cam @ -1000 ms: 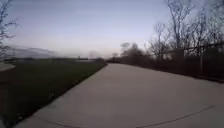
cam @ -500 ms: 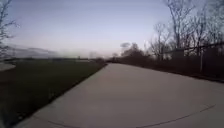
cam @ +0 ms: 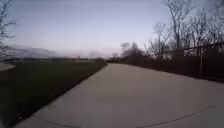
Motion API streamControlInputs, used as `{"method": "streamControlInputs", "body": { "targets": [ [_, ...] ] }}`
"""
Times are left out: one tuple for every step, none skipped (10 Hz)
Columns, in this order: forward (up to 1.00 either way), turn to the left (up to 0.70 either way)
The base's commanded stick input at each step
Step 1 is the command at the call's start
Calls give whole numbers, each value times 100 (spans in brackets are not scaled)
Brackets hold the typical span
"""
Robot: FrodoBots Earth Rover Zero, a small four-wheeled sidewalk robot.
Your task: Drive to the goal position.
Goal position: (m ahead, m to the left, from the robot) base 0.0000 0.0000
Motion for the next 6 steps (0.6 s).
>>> {"method": "streamControlInputs", "body": {
  "targets": [
    [0, 0],
    [0, 0],
    [0, 0],
    [4, 0],
    [5, 0],
    [5, 0]
  ]
}}
